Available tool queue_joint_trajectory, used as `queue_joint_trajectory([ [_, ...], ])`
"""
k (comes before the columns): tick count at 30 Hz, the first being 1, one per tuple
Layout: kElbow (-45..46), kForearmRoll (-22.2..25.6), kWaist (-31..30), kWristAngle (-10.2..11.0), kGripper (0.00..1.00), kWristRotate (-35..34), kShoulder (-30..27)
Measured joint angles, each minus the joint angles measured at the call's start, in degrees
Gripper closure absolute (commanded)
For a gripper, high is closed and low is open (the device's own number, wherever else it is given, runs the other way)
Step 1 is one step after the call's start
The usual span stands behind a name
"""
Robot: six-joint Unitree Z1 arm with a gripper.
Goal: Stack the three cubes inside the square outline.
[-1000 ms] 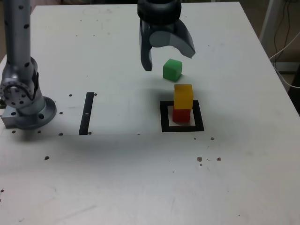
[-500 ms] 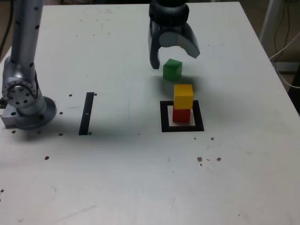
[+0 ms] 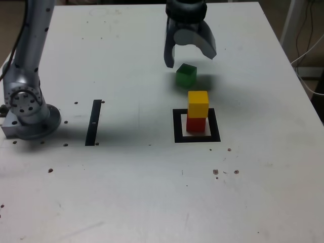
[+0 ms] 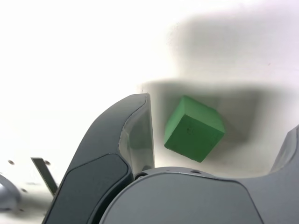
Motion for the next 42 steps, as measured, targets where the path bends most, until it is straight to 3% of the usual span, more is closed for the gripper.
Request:
queue_joint_trajectory([
  [5,-0.7,0.6,0.2,-0.1,0.00,9.6,0.0],
  [8,-0.8,0.6,0.3,-0.4,0.00,11.7,0.0],
  [27,2.0,-1.4,0.5,-0.4,0.05,12.4,2.0],
  [42,2.0,-1.7,-0.3,-0.1,0.24,11.9,4.3],
])
